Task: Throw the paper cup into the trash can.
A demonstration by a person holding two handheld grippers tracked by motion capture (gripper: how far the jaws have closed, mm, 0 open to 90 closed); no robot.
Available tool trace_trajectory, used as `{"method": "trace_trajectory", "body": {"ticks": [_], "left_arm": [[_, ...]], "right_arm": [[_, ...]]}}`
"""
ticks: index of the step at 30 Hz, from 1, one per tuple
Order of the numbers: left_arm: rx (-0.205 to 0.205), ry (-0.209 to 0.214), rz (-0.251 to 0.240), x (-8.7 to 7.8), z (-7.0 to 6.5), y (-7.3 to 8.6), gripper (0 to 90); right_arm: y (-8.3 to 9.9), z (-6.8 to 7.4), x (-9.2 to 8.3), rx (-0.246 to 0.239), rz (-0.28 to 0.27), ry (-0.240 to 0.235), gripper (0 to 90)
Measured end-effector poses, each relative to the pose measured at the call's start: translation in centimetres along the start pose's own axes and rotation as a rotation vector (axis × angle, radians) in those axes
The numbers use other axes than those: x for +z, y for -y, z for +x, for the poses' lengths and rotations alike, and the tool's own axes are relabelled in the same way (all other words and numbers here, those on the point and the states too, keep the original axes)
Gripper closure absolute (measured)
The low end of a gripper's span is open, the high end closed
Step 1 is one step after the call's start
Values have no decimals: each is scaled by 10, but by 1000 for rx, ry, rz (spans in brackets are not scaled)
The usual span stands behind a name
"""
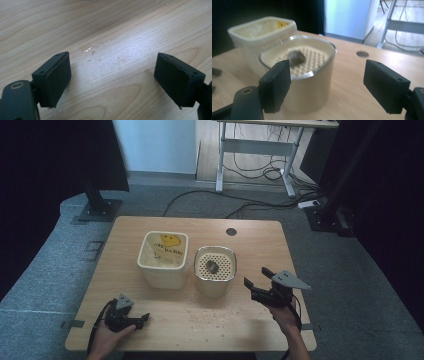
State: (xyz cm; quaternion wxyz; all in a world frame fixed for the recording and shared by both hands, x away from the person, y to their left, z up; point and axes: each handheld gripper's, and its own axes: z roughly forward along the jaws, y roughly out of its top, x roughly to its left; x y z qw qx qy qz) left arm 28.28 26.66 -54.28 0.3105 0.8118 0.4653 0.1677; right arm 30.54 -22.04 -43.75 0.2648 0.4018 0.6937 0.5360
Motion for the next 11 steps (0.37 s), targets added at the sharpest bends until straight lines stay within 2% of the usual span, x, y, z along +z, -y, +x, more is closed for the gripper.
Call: {"method": "trace_trajectory", "body": {"ticks": [5, 11], "left_arm": [[1, -1, -2, 1, 0, -1, 139], [-1, 0, -5, 1, 1, -1, 139]], "right_arm": [[19, -7, -1, 23, 25, 12, 221], [29, -9, 4, 24, 50, 25, 222]]}}
